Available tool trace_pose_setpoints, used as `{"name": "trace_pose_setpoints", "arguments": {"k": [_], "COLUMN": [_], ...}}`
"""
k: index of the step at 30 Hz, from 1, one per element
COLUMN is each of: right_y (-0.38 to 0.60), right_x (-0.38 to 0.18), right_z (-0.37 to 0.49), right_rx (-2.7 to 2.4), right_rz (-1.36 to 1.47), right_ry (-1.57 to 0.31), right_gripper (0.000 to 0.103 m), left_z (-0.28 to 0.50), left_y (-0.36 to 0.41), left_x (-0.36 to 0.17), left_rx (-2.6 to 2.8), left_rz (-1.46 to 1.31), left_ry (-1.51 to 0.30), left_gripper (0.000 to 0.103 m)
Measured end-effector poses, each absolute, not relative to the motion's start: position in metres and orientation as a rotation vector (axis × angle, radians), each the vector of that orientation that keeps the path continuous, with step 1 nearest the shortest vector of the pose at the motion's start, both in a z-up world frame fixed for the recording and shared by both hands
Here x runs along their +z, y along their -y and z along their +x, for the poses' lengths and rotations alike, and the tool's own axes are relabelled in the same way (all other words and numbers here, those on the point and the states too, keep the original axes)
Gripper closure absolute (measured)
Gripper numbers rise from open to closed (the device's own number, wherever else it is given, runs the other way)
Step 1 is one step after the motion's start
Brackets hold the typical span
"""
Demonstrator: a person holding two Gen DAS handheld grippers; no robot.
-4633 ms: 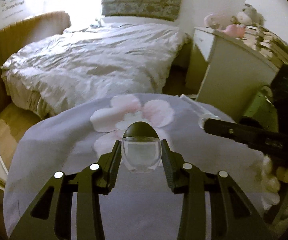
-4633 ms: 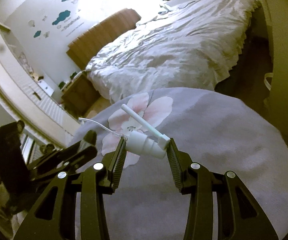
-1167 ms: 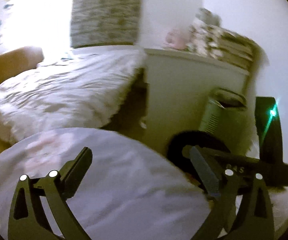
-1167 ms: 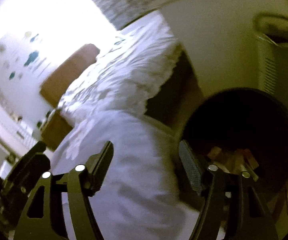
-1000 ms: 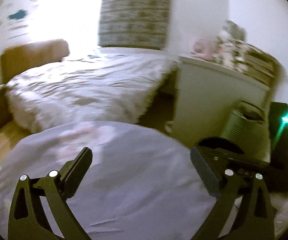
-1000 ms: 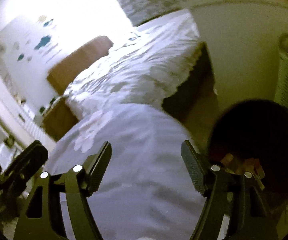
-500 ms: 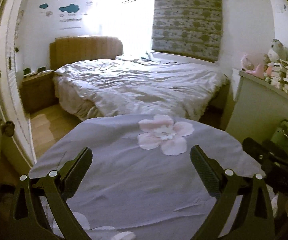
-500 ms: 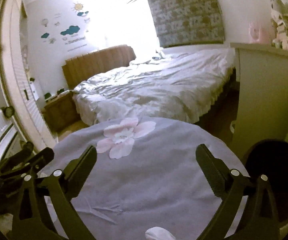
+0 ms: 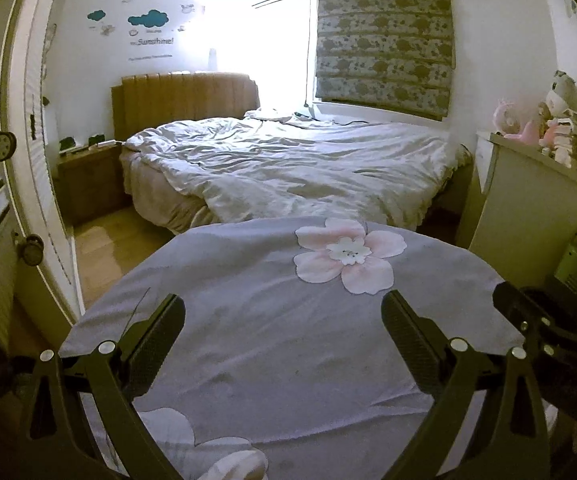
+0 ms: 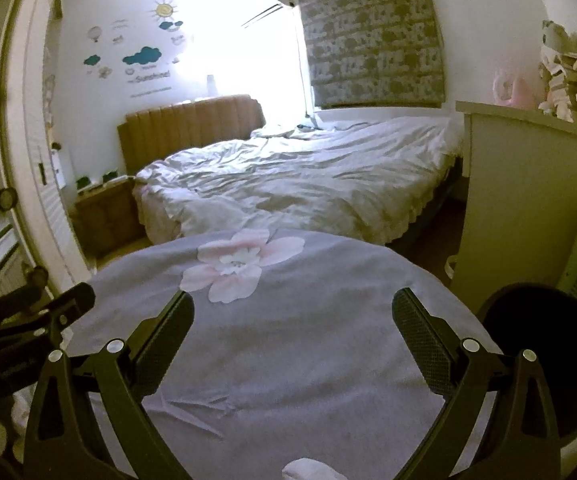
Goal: Collect trash
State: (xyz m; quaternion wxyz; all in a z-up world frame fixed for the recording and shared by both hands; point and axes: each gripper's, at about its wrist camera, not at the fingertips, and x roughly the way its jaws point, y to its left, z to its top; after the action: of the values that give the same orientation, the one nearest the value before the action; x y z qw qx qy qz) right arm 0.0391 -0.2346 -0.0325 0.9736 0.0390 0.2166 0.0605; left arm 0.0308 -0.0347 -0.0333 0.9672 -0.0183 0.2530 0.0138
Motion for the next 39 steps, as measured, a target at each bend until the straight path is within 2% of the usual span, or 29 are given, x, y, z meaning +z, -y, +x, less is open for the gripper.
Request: {"name": "trace_pose_setpoints", "arguments": {"k": [16,39], "right_y": [0.237,0.244], "right_x": [-0.029,-0.029], "right_z": [0.03,0.029], "right_rx": [0.114,0.127], "right_rz": [0.085,0.126], "right_ry": [-0.366,-0.381], "right_gripper": [0.005,0.005], "left_z": [0.031,0.035], "left_y": [0.032,0.036], "left_x": [-0.051,-0.057], "left_rx": [0.017,0.008], "left_rz": [-0.046,-0.024], "left_ry": [-0.524,-0.553], "left_gripper": [0.006,0.006]}}
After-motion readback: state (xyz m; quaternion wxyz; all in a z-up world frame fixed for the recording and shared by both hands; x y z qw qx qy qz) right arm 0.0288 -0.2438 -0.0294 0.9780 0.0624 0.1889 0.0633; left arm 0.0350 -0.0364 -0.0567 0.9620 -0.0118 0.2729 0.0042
